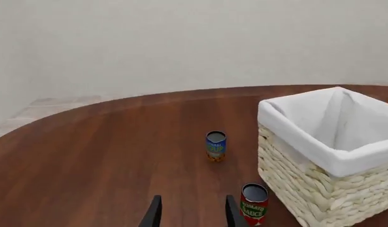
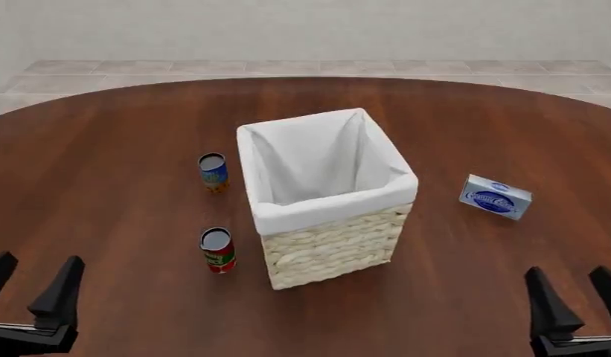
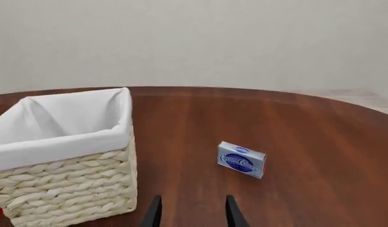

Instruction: Pick up the tomato sauce, and put it in the basket.

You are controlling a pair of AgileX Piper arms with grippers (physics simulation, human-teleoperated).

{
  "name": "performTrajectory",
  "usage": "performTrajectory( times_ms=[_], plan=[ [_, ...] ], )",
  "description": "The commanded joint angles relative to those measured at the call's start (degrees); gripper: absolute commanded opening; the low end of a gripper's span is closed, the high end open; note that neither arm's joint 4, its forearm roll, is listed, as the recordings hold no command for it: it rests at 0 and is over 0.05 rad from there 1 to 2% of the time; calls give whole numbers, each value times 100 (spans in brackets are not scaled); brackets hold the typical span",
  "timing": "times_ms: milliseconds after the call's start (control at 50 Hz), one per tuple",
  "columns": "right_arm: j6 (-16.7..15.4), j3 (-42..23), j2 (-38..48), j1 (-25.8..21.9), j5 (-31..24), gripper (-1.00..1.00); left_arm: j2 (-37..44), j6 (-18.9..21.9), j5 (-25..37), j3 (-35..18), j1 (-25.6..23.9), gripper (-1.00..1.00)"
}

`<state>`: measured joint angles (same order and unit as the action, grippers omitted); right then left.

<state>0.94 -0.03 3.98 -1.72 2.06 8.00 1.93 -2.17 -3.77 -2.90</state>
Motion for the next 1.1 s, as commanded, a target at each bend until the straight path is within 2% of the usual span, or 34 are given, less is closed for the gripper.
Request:
performTrajectory(
  times_ms=[20, 40, 60, 100, 120, 160, 200, 240, 260, 300, 340, 480, 500, 520, 540, 600, 720, 800, 840, 860, 1000, 1020, 1100],
  plan=[
    [5, 2, 162, -85, 78, 100, 781, 91, 111, -892, -283, 100],
    [3, 2, 176, -88, 83, 100, 771, 228, 116, -935, -334, 100],
    [-6, 2, 248, -97, 139, 100, 897, 40, 217, -1110, -438, 100],
    [5, 2, 243, -101, 136, 100, 970, 77, 213, -1172, -388, 100],
    [-22, 2, 376, -116, 236, 100, 1358, 162, 207, -1339, -437, 100],
    [-10, 2, 397, -116, 259, 100, 1283, 25, 277, -1416, -475, 100],
    [-24, 2, 438, -113, 296, 100, 1377, 154, 414, -1587, -593, 100],
    [-13, -3, 408, -118, 264, 100, 1572, -22, 558, -1812, -700, 100],
    [-15, -2, 404, -120, 261, 100, 1607, 134, 554, -1859, -691, 100],
    [-13, -2, 405, -120, 261, 100, 1848, 194, 600, -1984, -733, 100],
    [-14, -2, 380, -117, 241, 100, 1807, 145, 644, -2057, -750, 100],
    [-2, -3, 348, -122, 205, 100, 2446, 146, 915, -2600, -950, 100],
    [-1, -3, 350, -125, 206, 100, 2530, 327, 914, -2653, -936, 100],
    [-1, -2, 354, -126, 208, 100, 2686, 269, 959, -2720, -909, 100],
    [-1, -3, 341, -122, 201, 100, 2825, 404, 1010, -2826, -932, 100],
    [-6, -2, 316, -122, 174, 100, 2839, 300, 1120, -2972, -971, 100],
    [-9, 2, 332, -120, 200, 100, 3482, 226, 1626, -3692, -1098, 100],
    [-13, 2, 347, -115, 221, 100, 3643, 229, 1701, -3871, -1111, 100],
    [-17, 2, 378, -113, 250, 100, 3826, 100, 1741, -3937, -1112, 100],
    [-20, 2, 363, -110, 238, 100, 3845, 238, 1671, -3921, -1122, 100],
    [-35, 2, 367, -109, 241, 100, 4209, 351, 1726, -4122, -1141, 100],
    [-39, 2, 354, -106, 230, 100, 4191, 504, 1692, -4103, -1148, 100],
    [-43, 2, 350, -106, 226, 100, 4354, 601, 1704, -4094, -1236, 100]
  ],
)
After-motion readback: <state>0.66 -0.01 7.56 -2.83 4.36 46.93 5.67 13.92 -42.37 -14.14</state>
